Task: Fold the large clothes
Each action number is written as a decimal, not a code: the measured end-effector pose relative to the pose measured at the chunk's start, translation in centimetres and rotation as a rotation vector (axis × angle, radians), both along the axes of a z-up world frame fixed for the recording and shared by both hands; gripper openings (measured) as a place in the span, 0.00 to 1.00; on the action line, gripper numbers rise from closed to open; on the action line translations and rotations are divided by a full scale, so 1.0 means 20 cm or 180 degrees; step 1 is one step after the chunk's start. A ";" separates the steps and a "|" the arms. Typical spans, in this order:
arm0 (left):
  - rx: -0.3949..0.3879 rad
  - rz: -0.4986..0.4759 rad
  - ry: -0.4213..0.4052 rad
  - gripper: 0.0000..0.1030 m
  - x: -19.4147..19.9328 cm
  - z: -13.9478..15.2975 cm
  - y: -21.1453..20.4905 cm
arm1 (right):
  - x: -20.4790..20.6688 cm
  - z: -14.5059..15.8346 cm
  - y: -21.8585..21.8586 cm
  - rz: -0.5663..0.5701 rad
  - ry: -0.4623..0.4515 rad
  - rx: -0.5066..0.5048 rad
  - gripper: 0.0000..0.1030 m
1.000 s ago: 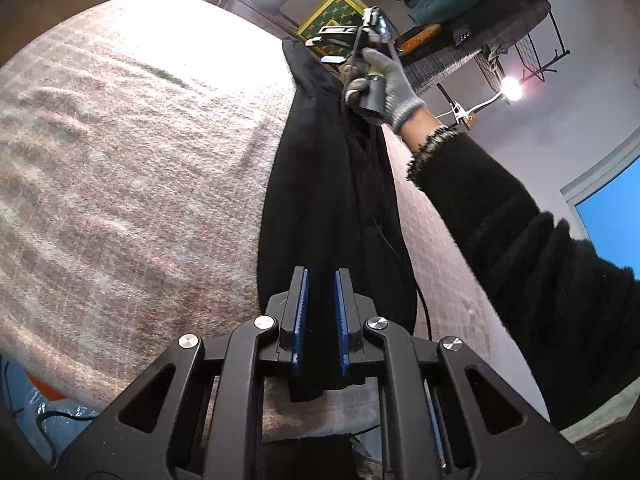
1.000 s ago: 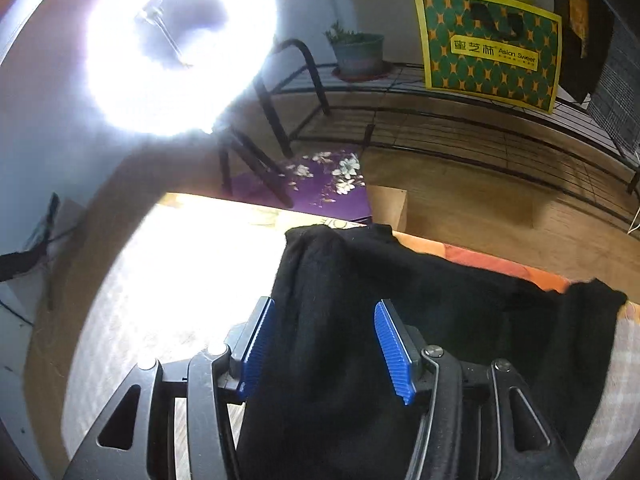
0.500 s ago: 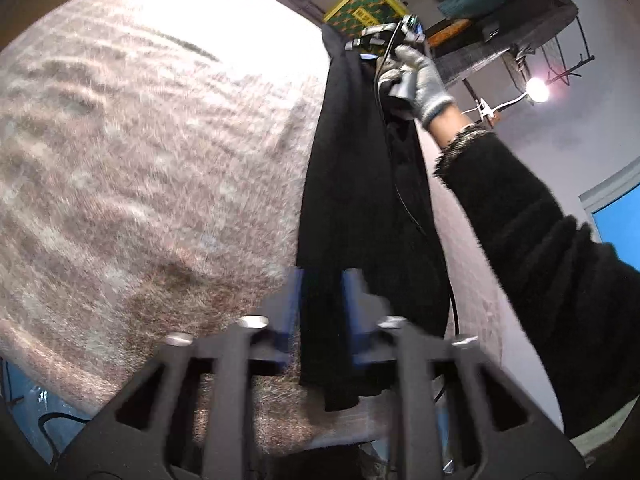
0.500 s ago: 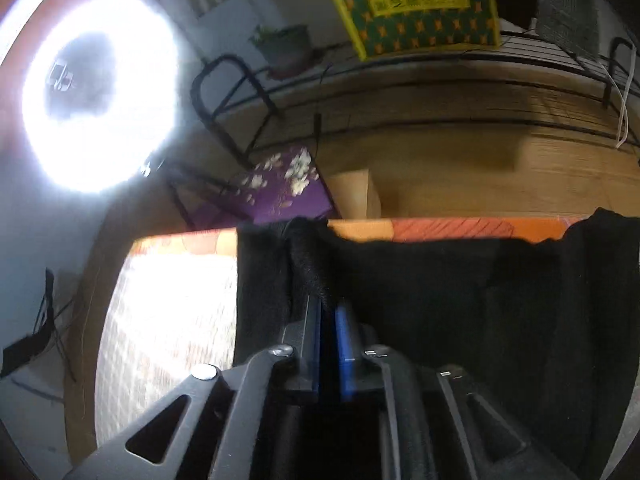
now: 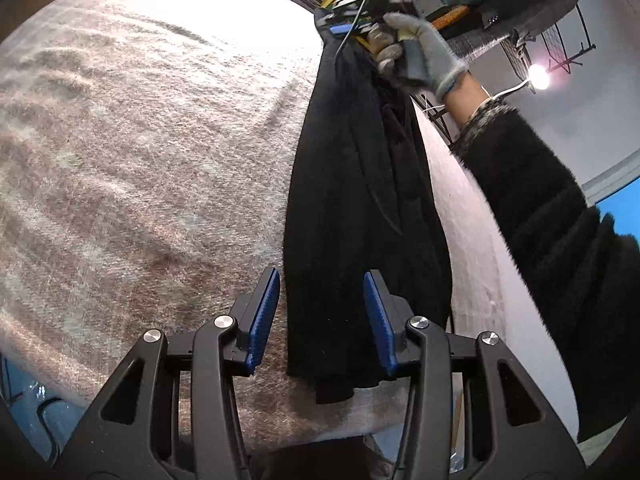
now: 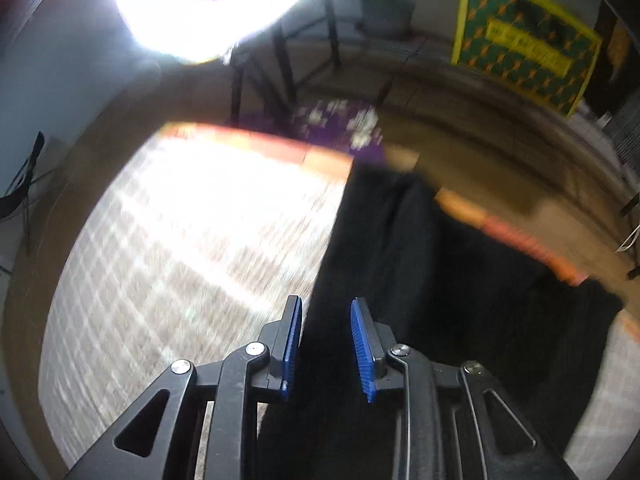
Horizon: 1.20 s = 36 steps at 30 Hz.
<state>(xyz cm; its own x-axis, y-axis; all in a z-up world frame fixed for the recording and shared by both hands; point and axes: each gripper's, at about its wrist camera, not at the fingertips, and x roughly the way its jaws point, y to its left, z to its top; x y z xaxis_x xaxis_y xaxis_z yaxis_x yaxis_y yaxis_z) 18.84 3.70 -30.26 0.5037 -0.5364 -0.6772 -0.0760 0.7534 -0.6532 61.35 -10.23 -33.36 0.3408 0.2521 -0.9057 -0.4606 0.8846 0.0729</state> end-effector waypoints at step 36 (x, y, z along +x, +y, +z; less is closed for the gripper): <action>-0.0320 -0.0141 0.0196 0.42 -0.01 -0.12 -0.05 | -2.28 -0.12 -0.99 -0.0742 0.0594 0.1730 0.44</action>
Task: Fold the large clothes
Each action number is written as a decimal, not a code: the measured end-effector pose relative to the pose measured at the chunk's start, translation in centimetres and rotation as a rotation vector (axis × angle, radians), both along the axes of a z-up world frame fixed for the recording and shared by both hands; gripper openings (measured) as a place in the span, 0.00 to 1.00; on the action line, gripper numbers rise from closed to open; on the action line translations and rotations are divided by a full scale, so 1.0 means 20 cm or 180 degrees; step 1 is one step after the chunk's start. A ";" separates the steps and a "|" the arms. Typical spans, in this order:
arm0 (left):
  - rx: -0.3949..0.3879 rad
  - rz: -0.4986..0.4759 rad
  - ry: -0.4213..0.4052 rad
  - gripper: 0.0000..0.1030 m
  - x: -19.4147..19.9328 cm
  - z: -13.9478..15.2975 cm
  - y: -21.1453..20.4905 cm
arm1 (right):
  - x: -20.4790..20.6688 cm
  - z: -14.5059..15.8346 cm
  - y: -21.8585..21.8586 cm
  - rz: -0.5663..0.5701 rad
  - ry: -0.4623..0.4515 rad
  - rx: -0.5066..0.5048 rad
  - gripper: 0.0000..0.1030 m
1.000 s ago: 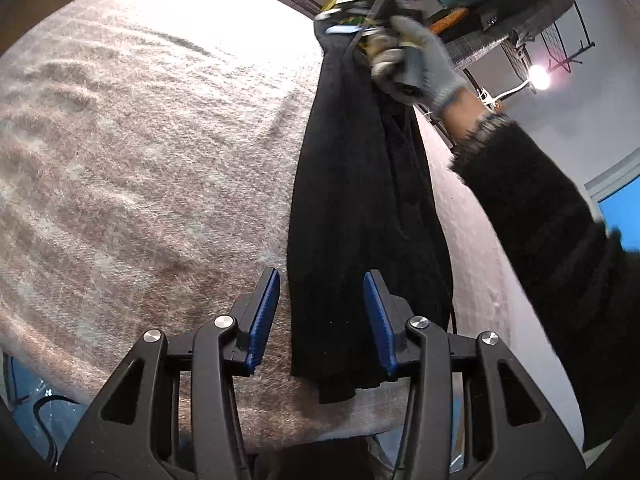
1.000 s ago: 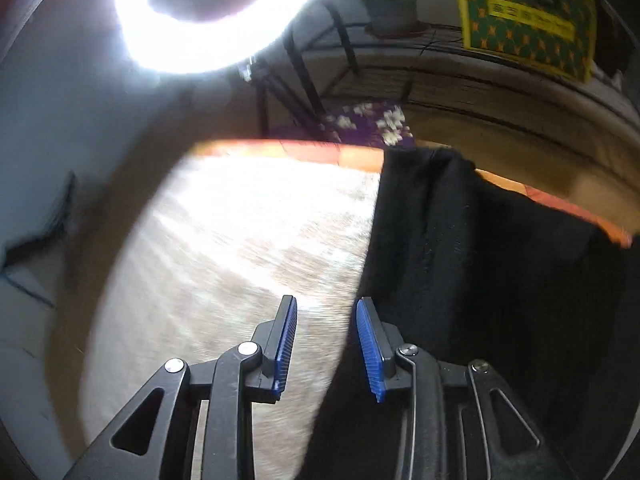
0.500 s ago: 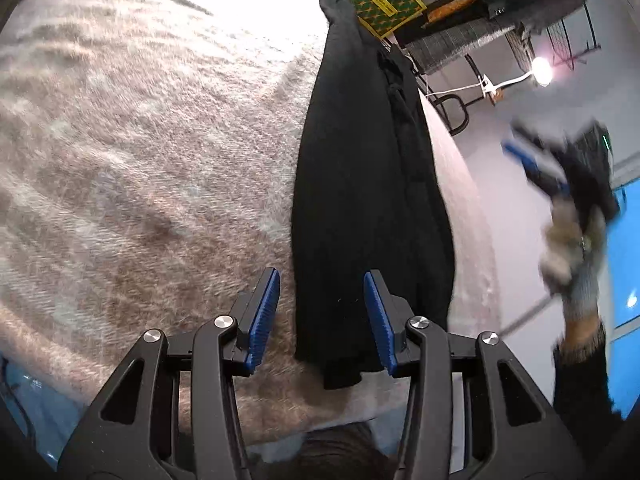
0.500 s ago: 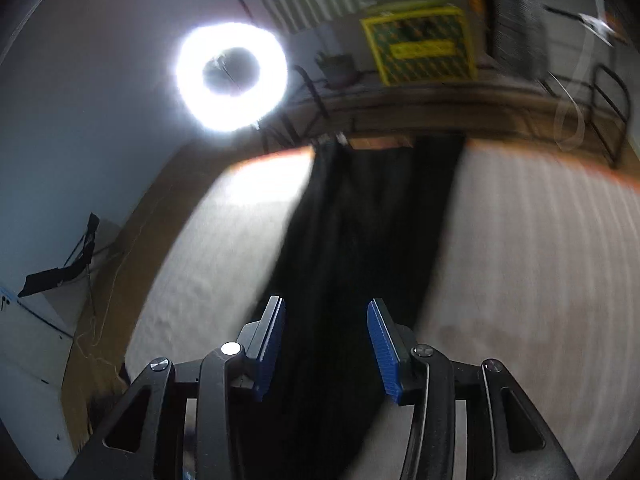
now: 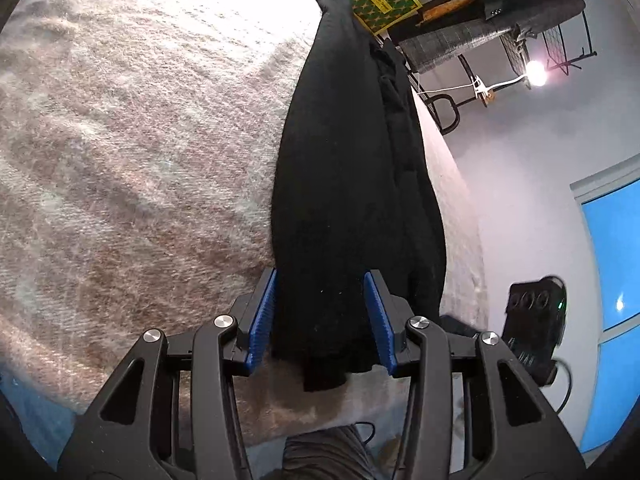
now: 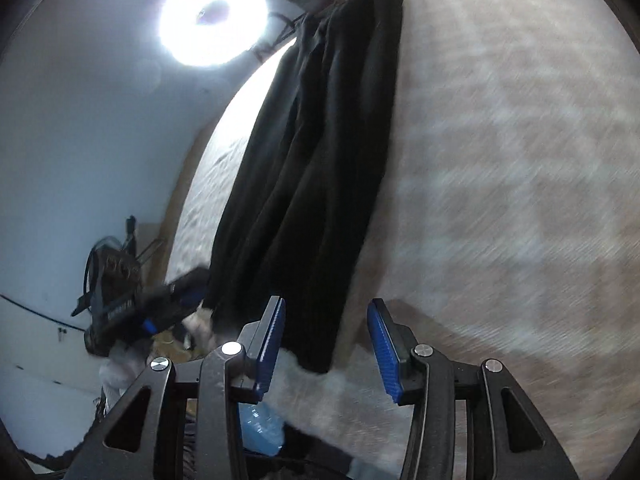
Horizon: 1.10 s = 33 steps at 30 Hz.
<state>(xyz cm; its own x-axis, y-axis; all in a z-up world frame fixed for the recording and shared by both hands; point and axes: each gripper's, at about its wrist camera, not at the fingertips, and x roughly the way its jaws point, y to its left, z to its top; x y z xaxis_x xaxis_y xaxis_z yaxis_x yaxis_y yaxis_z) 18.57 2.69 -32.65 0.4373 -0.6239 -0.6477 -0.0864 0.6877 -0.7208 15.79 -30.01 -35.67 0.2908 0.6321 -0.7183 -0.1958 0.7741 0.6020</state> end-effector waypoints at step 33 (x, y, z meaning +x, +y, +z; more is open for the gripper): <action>0.0157 -0.0047 -0.0242 0.08 -0.04 0.16 -0.05 | -0.07 0.20 0.08 0.0168 -0.0305 -0.0208 0.03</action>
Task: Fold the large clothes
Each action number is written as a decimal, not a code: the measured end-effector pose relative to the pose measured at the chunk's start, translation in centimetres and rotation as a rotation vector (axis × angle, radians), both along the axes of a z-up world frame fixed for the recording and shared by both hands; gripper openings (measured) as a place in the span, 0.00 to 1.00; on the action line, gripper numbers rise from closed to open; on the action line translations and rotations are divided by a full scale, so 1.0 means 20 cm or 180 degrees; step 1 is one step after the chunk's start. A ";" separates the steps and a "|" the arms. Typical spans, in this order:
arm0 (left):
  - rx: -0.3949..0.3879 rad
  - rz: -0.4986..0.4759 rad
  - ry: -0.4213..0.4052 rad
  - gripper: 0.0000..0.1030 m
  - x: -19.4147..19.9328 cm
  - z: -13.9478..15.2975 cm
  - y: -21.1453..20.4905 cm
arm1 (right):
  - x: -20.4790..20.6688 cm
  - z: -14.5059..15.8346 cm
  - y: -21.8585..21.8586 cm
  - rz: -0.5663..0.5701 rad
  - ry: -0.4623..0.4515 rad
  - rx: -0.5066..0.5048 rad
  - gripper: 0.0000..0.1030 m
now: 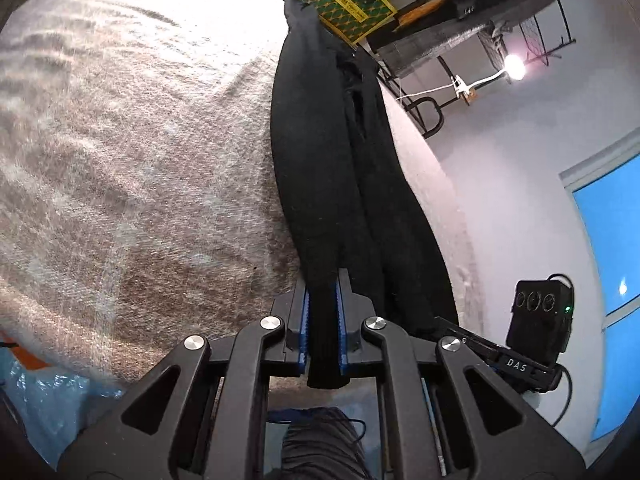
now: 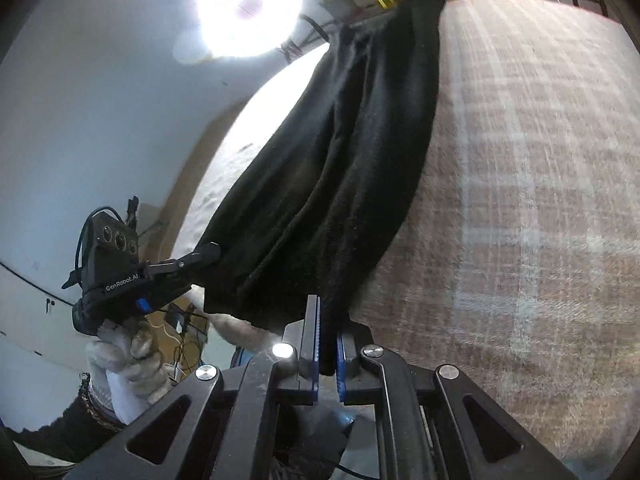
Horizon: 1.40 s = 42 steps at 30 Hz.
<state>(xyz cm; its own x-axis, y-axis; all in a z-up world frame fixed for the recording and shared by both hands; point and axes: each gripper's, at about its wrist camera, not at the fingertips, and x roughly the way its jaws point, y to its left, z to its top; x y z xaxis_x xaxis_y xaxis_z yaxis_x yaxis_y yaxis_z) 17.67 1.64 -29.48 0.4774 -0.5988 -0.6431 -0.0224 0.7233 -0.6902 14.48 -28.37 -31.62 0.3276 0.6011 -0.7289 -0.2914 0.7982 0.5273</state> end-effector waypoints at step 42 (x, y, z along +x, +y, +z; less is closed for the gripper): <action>-0.0204 0.0211 0.0372 0.08 0.82 0.23 -0.04 | 0.68 0.32 -0.11 -0.0439 -0.0055 0.0062 0.03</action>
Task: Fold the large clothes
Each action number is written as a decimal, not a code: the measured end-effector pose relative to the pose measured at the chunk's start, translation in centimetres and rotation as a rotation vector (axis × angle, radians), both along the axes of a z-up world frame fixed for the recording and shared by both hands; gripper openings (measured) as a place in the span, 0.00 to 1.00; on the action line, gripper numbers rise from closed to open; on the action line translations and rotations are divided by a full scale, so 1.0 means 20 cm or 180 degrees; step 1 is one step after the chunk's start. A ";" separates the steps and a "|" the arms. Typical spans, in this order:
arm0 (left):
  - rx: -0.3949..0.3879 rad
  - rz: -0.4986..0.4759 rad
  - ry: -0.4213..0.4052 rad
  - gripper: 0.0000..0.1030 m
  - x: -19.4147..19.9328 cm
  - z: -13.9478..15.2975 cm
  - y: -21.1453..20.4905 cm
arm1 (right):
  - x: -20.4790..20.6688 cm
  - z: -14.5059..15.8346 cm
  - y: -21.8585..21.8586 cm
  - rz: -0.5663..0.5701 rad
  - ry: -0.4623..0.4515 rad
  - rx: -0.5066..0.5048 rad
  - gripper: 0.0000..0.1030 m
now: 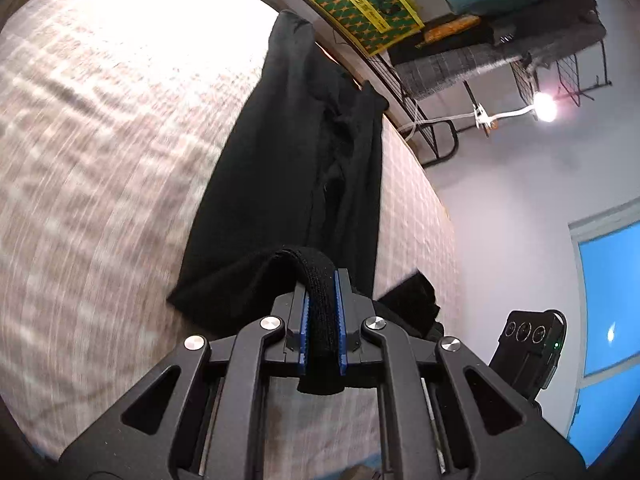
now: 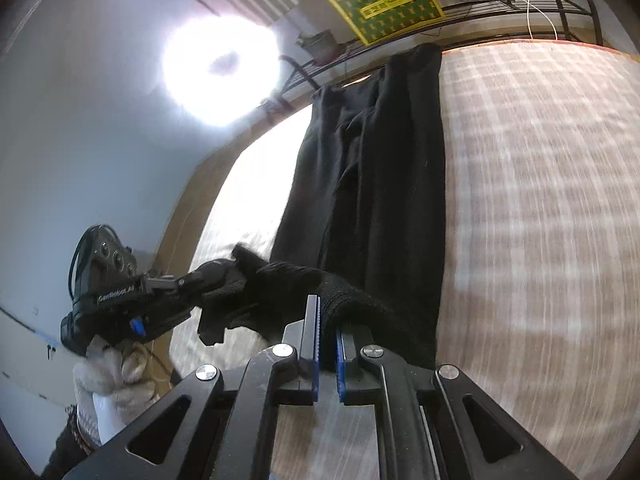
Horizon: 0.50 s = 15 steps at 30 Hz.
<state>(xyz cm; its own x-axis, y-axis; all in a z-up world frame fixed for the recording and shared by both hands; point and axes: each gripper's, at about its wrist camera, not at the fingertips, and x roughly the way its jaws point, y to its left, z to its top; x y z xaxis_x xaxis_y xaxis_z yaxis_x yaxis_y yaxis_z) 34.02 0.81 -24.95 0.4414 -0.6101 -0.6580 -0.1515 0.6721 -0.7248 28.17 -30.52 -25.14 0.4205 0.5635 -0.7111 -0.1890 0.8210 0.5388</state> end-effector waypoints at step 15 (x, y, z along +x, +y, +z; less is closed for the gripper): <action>0.0084 -0.0047 0.0122 0.13 0.35 -0.19 0.02 | 0.44 -0.19 0.03 -0.0091 0.0205 -0.0217 0.04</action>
